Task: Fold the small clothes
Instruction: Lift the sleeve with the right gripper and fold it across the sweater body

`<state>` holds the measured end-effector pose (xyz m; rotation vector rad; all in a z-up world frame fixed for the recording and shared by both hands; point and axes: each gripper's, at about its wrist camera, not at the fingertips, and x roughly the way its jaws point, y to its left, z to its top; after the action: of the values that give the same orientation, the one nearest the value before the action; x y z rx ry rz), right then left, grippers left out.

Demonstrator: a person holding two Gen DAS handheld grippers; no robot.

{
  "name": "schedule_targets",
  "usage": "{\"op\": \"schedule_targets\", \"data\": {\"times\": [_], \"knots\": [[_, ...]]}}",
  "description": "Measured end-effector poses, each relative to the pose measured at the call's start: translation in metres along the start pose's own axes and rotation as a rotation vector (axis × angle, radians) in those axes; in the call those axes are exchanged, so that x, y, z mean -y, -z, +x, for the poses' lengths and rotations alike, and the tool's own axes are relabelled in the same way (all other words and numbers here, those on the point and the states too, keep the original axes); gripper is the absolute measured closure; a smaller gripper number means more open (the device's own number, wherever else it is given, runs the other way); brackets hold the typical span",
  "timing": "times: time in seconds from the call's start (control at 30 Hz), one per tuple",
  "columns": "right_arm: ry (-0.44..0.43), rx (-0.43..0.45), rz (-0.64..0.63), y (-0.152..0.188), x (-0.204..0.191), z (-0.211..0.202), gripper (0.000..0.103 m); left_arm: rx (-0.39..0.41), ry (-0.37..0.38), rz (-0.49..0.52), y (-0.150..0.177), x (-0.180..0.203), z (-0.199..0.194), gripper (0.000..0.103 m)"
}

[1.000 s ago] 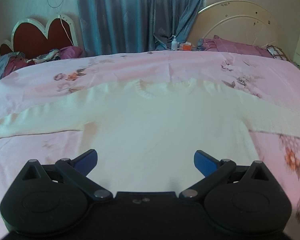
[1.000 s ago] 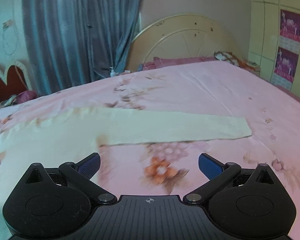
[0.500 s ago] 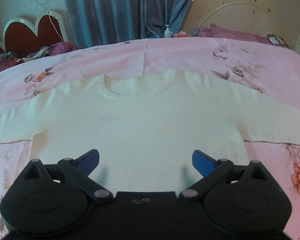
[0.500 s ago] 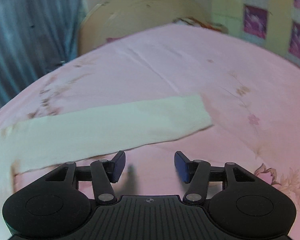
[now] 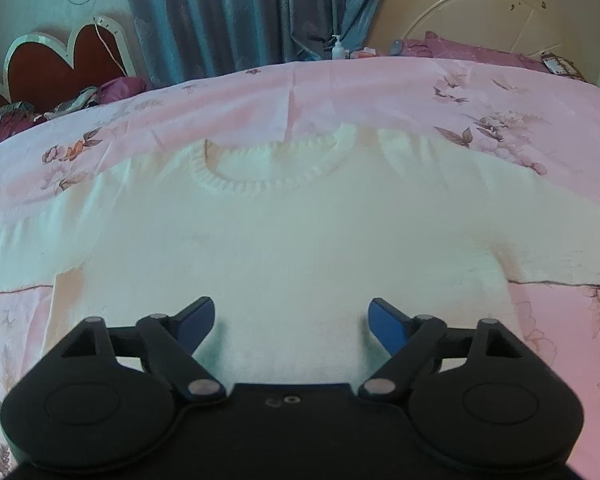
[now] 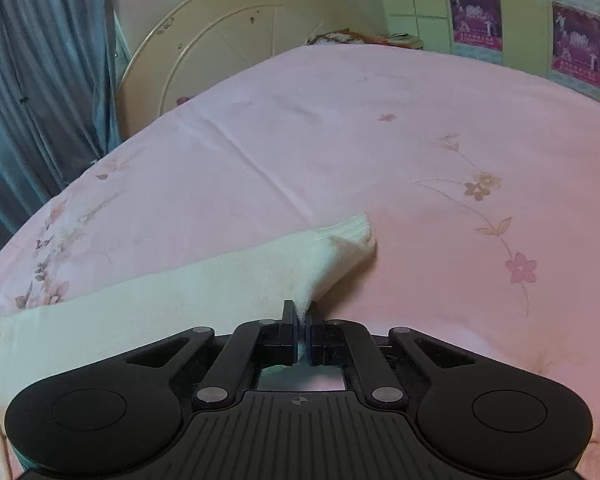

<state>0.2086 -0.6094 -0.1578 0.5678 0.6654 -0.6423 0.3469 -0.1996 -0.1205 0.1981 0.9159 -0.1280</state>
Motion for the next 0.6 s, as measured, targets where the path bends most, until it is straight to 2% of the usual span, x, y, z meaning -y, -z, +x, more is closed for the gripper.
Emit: {"op": "schedule_targets", "data": {"times": [0.1, 0.27, 0.43, 0.6], "knots": [[-0.017, 0.034, -0.036, -0.002, -0.011, -0.007, 0.101, 0.002, 0.006, -0.010, -0.002, -0.005, -0.001, 0.025], [-0.121, 0.093, -0.135, -0.005, -0.056, -0.029, 0.101, 0.013, 0.010, -0.008, -0.008, -0.018, -0.006, 0.026], [-0.278, 0.093, -0.238, 0.006, -0.138, -0.042, 0.101, 0.034, 0.000, -0.036, -0.010, -0.049, -0.014, 0.026], [-0.447, 0.049, -0.356, 0.040, -0.237, -0.054, 0.101, 0.054, -0.024, -0.046, -0.007, -0.088, -0.018, 0.025]]}}
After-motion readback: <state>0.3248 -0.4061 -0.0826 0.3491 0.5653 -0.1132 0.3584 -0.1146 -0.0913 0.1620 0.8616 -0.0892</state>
